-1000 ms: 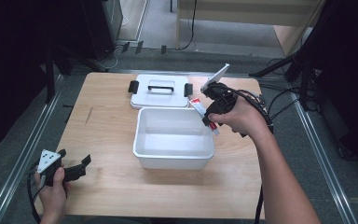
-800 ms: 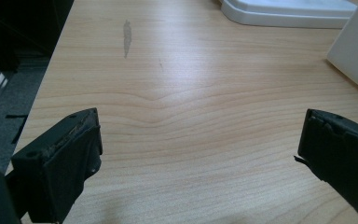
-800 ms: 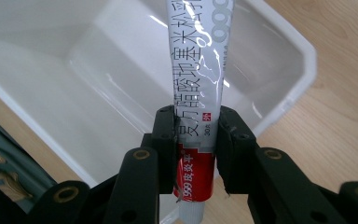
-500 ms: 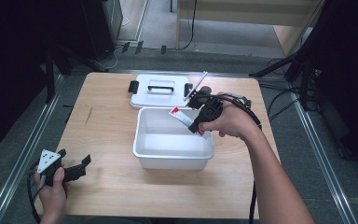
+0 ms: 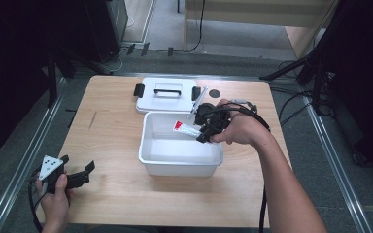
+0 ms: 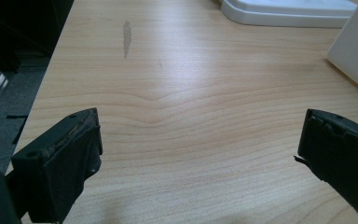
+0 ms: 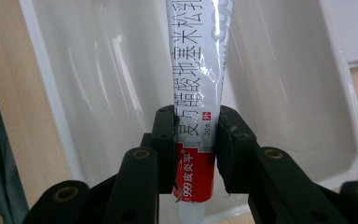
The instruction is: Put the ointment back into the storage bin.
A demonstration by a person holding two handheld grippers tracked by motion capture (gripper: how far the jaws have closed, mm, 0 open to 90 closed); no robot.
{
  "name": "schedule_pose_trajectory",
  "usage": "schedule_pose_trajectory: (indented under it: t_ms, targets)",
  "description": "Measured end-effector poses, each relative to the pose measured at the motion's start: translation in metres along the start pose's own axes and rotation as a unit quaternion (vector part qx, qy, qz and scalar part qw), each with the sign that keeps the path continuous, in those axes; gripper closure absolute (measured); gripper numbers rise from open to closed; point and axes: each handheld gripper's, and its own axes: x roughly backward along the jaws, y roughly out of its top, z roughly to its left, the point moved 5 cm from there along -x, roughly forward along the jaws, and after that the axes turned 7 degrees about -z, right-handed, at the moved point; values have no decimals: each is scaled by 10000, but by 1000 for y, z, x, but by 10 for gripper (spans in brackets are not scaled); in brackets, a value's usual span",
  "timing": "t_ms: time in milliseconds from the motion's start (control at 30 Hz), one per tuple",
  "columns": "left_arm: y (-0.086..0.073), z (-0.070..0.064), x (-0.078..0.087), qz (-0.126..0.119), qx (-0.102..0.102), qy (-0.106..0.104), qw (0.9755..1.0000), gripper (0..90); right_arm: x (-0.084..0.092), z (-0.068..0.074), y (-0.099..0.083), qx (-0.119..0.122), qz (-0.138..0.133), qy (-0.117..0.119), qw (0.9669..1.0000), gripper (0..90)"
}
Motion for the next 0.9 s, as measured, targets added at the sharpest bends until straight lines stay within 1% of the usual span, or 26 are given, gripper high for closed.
schedule_pose_trajectory:
  t_ms: [100,167,300,567,667,700,900]
  targets:
    - [0,0,0,-5,3,2,10000,1,-3,-1,-3,64,41,-34,10000,720]
    - [0,0,0,-5,-1,-2,10000,1,-4,-1,-5,16,77,-53,10000,720]
    - [0,0,0,-3,-1,2,10000,1,-8,-1,-7,4,61,-25,10000,720]
    - [0,0,0,4,-13,-5,10000,1,-18,0,-11,21,172,44,9998,720]
    - [0,0,0,3,-9,-5,10000,0,-20,0,-11,46,170,60,9998,720]
    - [0,0,0,2,-8,-4,10000,1,-22,1,-12,9,197,75,9998,720]
    - [0,0,0,14,-10,-5,10000,1,-29,1,-14,6,269,95,9996,720]
